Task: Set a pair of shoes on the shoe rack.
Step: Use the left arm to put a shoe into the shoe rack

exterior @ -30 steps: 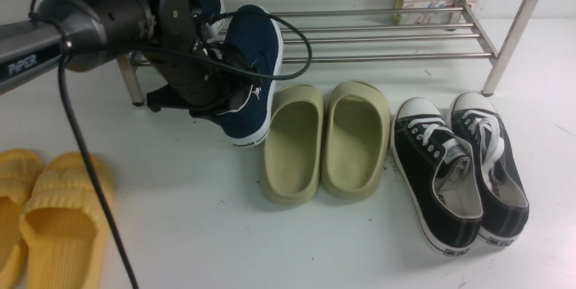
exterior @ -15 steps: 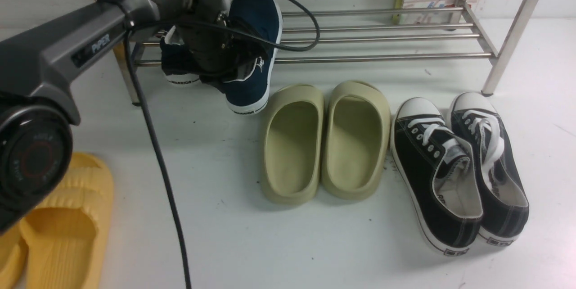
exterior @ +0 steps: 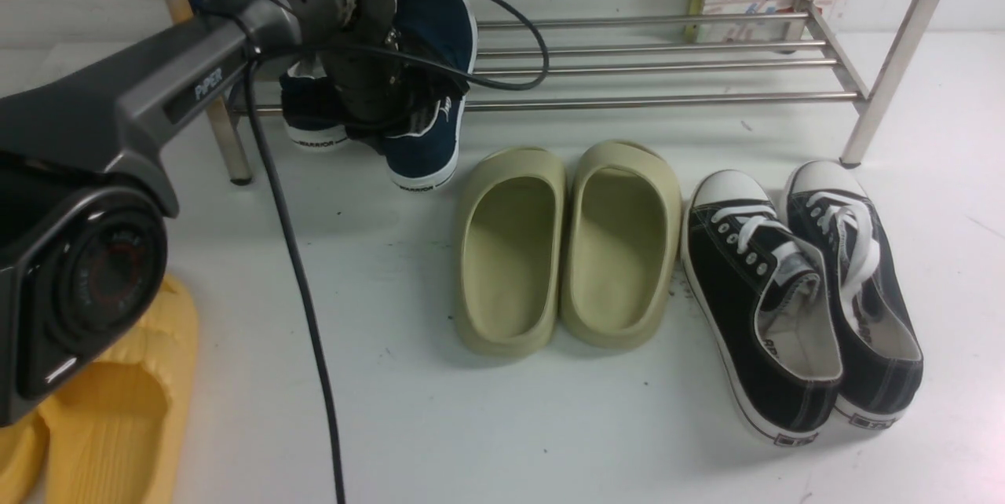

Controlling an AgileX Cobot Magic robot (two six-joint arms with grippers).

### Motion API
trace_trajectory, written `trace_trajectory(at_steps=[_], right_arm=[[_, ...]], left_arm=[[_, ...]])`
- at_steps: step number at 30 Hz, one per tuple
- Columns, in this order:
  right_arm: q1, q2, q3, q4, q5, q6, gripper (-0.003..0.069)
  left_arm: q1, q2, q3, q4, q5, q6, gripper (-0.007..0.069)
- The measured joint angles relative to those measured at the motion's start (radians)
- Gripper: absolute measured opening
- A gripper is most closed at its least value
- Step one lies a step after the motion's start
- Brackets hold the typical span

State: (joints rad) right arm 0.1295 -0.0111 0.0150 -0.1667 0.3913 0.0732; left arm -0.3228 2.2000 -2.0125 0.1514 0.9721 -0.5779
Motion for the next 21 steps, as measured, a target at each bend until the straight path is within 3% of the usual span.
trace_trajectory(at_steps=[3, 12, 21], right_arm=[[0.0, 0.0, 0.0, 0.0, 0.0, 0.0, 0.0246], [0.0, 0.0, 0.0, 0.0, 0.0, 0.0, 0.0246], [0.0, 0.0, 0.0, 0.0, 0.0, 0.0, 0.0246]], left_arm=[[0.0, 0.0, -0.003, 0.004, -0.023, -0.004, 0.0097], [0.0, -0.01, -0.009, 0.008, -0.037, -0.005, 0.0363], [0.0, -0.126, -0.009, -0.049, 0.05, 0.06, 0.04]])
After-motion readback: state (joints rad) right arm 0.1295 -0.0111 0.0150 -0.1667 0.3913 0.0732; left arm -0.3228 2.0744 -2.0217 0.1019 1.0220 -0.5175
